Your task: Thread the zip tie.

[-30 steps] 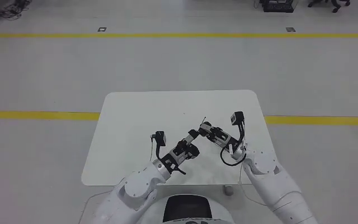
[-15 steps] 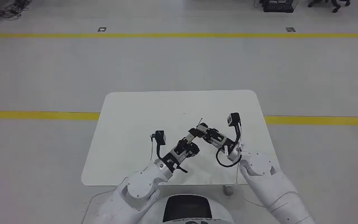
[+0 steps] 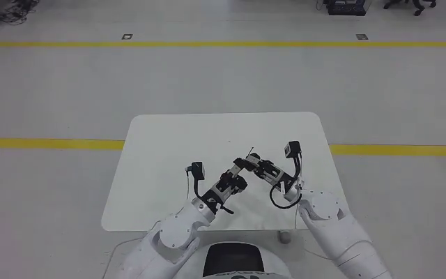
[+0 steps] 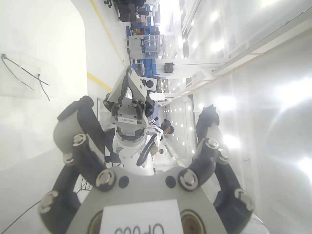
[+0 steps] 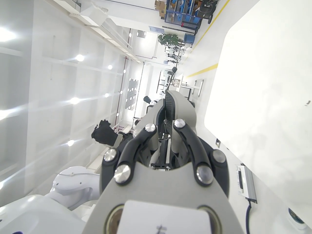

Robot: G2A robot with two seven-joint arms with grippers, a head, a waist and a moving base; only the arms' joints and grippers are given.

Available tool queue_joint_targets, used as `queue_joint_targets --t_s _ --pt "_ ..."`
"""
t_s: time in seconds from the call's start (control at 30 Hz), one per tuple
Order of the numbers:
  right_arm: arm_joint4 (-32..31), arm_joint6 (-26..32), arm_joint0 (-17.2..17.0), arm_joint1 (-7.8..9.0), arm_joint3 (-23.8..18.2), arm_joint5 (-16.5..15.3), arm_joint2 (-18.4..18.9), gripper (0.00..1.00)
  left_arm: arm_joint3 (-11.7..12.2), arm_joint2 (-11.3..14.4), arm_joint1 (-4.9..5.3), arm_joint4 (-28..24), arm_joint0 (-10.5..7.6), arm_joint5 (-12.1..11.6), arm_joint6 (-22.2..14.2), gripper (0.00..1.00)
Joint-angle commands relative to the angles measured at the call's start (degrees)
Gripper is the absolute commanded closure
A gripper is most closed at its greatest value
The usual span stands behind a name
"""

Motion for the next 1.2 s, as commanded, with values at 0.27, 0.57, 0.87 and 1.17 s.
queue_joint_targets --t_s 0.27,0.57,0.87,1.17 --pt "0.0 -1.4 -0.4 -0.14 -0.6 0.2 -0.1 1.00 0.6 0.2 -0.10 0.4 -0.20 -0.1 1.4 0.00" --pt "-0.8 -2.0 -0.5 -0.27 -1.1 1.1 -0.5 1.00 1.1 0.2 -0.16 0.4 -0.50 -0.4 2.0 0.00" --pt "-1.3 -1.7 -0.4 -0.36 -0.8 1.8 -0.6 1.00 1.4 -0.1 -0.07 0.4 -0.25 -0.9 2.0 0.26" --pt "-1.3 -1.6 -0.6 -0.40 -0.7 1.8 -0.2 1.00 1.8 0.0 -0.06 0.4 -0.40 -0.8 1.9 0.59"
